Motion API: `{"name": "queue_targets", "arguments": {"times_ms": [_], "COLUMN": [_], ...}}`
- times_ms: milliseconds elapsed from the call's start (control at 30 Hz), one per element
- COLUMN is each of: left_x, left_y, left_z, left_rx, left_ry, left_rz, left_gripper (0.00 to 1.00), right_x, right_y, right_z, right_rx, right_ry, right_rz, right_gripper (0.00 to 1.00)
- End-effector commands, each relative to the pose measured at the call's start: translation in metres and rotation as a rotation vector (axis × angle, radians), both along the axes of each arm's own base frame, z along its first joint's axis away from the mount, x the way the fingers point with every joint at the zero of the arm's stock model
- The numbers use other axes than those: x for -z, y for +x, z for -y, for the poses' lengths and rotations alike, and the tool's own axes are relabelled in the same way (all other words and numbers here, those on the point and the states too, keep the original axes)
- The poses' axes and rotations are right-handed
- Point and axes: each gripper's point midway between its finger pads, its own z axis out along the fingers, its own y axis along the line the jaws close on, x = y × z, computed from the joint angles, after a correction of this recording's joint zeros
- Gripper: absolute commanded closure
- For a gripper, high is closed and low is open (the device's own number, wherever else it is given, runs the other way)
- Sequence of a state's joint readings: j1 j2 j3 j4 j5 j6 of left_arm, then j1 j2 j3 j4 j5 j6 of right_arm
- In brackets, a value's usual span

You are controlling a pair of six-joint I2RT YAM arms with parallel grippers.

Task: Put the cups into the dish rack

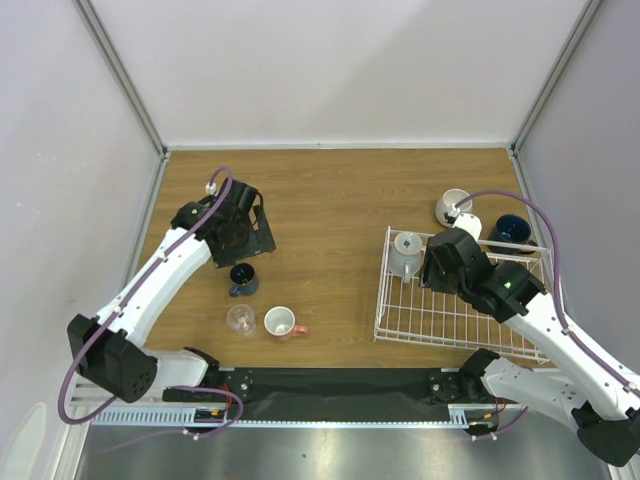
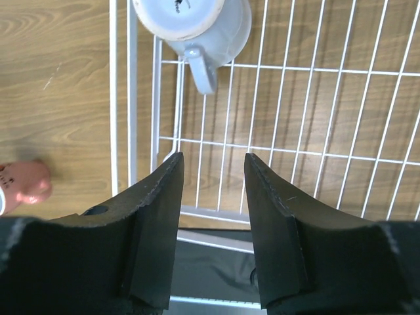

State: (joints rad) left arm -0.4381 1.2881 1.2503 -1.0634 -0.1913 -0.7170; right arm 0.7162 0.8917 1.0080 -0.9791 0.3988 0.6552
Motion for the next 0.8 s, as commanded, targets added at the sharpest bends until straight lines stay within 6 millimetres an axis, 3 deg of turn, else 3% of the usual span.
{"name": "queue_targets", "arguments": {"times_ms": [0,233,267,300,767], "left_x": [0.006,0.030,0.032,0.043,0.081], "left_y": [0.000,0.010,0.012,0.012,0.015], "left_z": [-0.016,-0.012,-0.012,-0.012,-0.010], "left_rx": [-0.033,-0.096,-0.102,-0.118,-0.124], "left_ry": [0.085,0.096,0.105,0.129,0.172], "left_rz": [-0.004,-0.065,-0.075,-0.119,-0.216], "left_gripper": [0.08,0.17,0.29,0.32,0.34], "right_x": [-0.020,-0.029,-0.027,-0.028,-0.029], "right_y": [-0.006,-0.012,-0.013,-0.015,-0.018], "right_z": [-0.002,0.007,0.007,0.008,0.013], "right_rx": [0.000,0.015,0.013,0.013,0.023], "right_ry": [0.053,0.052,0.051,0.054,0.042], "right_rz": [0.007,0.019,0.015,0.015,0.013], "right_gripper": [0.53,0.53,0.53,0.53,0.54]}}
